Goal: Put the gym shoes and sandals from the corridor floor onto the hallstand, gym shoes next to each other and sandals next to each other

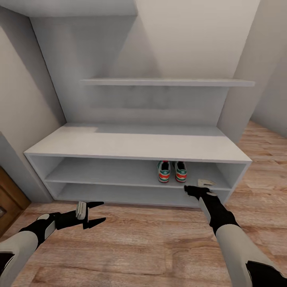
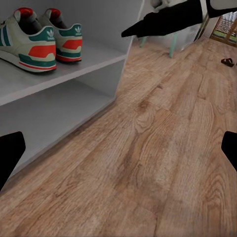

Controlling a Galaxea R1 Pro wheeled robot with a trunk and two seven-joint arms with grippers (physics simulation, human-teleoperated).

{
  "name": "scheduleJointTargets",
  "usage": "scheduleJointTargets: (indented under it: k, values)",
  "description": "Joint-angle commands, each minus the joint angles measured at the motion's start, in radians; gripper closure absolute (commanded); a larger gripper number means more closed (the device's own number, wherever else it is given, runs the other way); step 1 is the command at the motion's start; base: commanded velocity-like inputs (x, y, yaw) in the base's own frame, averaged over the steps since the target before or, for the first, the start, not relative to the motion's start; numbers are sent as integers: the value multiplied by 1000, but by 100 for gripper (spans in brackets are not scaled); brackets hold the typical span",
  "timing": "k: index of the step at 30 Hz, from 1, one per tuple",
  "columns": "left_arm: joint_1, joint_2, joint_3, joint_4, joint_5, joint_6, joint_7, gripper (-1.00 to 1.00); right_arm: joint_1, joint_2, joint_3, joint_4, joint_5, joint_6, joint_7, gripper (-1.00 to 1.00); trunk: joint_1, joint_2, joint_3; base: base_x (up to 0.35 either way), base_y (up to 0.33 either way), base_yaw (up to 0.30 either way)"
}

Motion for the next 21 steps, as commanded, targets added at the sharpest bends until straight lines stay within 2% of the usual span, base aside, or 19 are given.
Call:
scheduleJointTargets:
  k: [1,11,21]
  values:
    - [-1,1,-8,0,9,-7,-1,-100,0,1,-1,2,6,-20,0,-100,0,0,-1,0,0,0]
    - [-1,1,-8,0,10,-7,-1,-100,0,11,-1,18,6,-70,1,-100,0,0,-1,0,0,-1]
    - [-1,1,-8,0,10,-6,-3,-100,0,11,-2,19,5,-72,1,-100,0,0,-1,0,0,-231]
